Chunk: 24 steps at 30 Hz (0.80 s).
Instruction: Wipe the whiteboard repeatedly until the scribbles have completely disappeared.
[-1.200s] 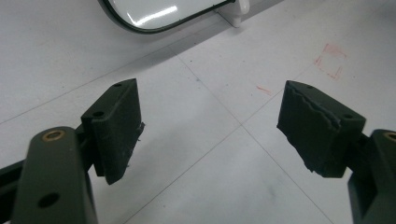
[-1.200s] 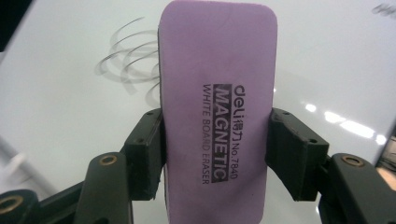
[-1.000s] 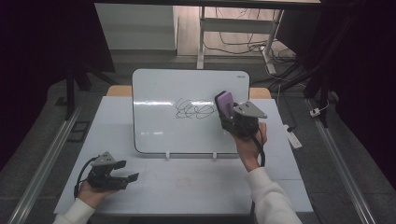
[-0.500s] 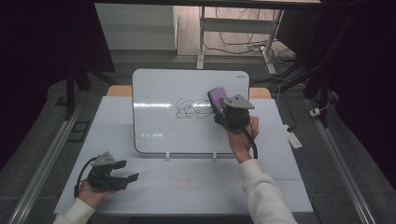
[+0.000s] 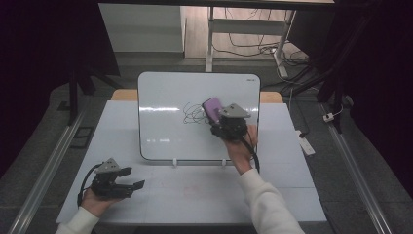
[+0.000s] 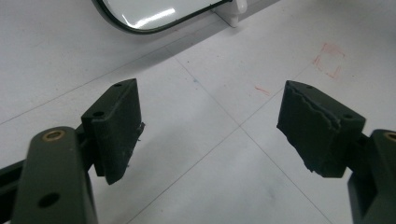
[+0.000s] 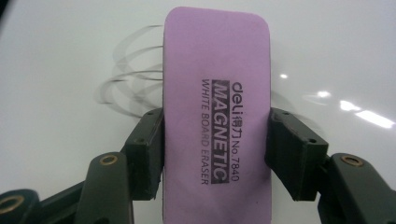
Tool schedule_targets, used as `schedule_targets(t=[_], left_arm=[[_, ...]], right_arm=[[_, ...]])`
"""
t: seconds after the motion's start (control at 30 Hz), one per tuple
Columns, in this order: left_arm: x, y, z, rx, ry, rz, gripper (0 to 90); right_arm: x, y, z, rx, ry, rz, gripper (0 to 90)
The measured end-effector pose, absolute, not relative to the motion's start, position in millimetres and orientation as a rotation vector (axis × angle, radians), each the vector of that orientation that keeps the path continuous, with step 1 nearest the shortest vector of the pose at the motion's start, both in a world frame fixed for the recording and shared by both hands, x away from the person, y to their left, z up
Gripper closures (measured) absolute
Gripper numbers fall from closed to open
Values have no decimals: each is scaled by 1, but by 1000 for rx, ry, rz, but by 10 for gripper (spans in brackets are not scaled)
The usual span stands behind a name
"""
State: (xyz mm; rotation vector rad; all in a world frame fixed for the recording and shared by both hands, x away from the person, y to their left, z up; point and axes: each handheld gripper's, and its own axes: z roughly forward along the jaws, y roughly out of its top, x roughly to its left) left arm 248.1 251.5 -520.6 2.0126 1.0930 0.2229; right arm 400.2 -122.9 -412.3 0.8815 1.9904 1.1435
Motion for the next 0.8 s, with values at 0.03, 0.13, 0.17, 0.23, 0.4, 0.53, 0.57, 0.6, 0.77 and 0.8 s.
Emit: schedule_targets(t=[0.03, 0.13, 0.17, 0.23, 0.4, 0.53, 0.57, 0.6, 0.77, 0.8], left_arm=[[248, 251, -521, 2013, 1094, 223, 224], [248, 251, -521, 2015, 1091, 222, 224], [248, 251, -520, 2016, 1090, 223, 224], [248, 250, -520, 2015, 1090, 227, 224], [249, 250, -520, 2015, 1093, 226, 224], [248, 249, -520, 2017, 1090, 227, 224], [248, 250, -520, 2016, 1091, 226, 224], [248, 250, -520, 2015, 1091, 226, 224], [248, 252, -520, 2010, 1093, 227, 224], [248, 252, -520, 2009, 1091, 225, 224]], right_arm=[[400, -123, -412, 881, 1990, 1143, 403], [408, -148, -403, 956, 1912, 1138, 403], [408, -148, -403, 956, 1912, 1138, 403], [410, -151, -402, 976, 1907, 1145, 402], [403, -111, -412, 886, 1982, 1143, 403], [395, -81, -423, 813, 2067, 1157, 403], [391, -72, -427, 782, 2091, 1155, 403], [388, -63, -431, 762, 2112, 1154, 403], [389, -73, -427, 755, 2103, 1125, 403], [393, -83, -423, 782, 2075, 1125, 403]])
